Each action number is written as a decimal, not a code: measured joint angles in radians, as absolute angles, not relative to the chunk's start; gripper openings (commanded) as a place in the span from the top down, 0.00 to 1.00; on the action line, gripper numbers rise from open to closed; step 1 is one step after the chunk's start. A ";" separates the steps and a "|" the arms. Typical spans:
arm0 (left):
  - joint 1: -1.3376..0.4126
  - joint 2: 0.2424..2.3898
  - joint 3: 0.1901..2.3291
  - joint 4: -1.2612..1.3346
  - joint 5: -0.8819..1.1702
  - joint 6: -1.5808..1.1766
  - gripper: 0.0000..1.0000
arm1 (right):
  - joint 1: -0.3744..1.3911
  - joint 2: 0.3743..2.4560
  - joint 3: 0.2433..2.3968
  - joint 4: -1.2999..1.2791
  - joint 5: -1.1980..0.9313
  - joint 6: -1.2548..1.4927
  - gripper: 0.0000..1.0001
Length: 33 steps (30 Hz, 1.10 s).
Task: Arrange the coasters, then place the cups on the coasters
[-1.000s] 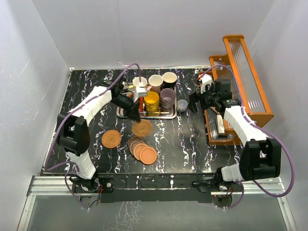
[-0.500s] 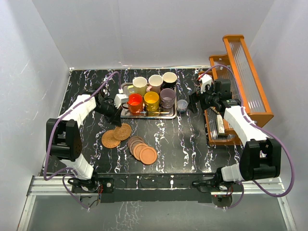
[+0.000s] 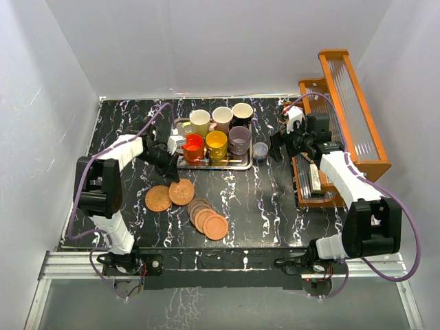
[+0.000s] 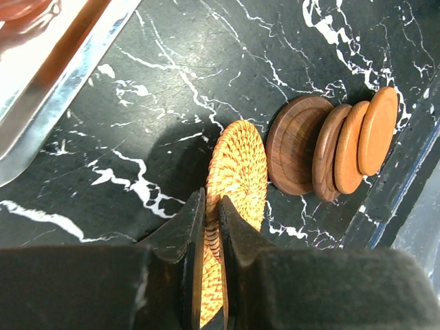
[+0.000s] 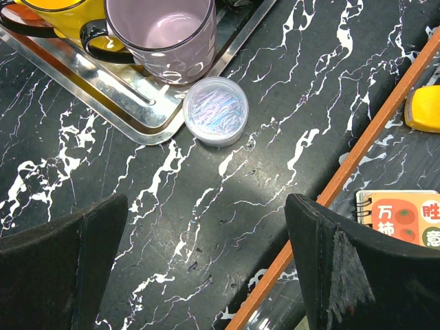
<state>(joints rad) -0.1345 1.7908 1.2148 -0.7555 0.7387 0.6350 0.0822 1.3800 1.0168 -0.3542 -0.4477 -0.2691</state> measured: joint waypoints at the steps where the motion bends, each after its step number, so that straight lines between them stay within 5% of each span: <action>1: -0.139 1.796 1.213 -0.752 0.748 0.628 1.00 | 0.082 1.380 1.017 -0.354 -0.448 -0.271 0.02; 9: -0.210 1.797 1.147 -0.686 0.738 0.583 1.00 | 0.082 1.380 1.017 -0.354 -0.448 -0.274 0.02; 23: -0.219 1.766 1.110 -0.626 0.481 0.636 0.54 | 0.082 1.380 1.017 -0.354 -0.447 -0.282 0.02; 33: -0.219 1.643 1.029 -0.608 0.378 0.653 0.48 | 0.082 1.380 1.017 -0.354 -0.447 -0.283 0.02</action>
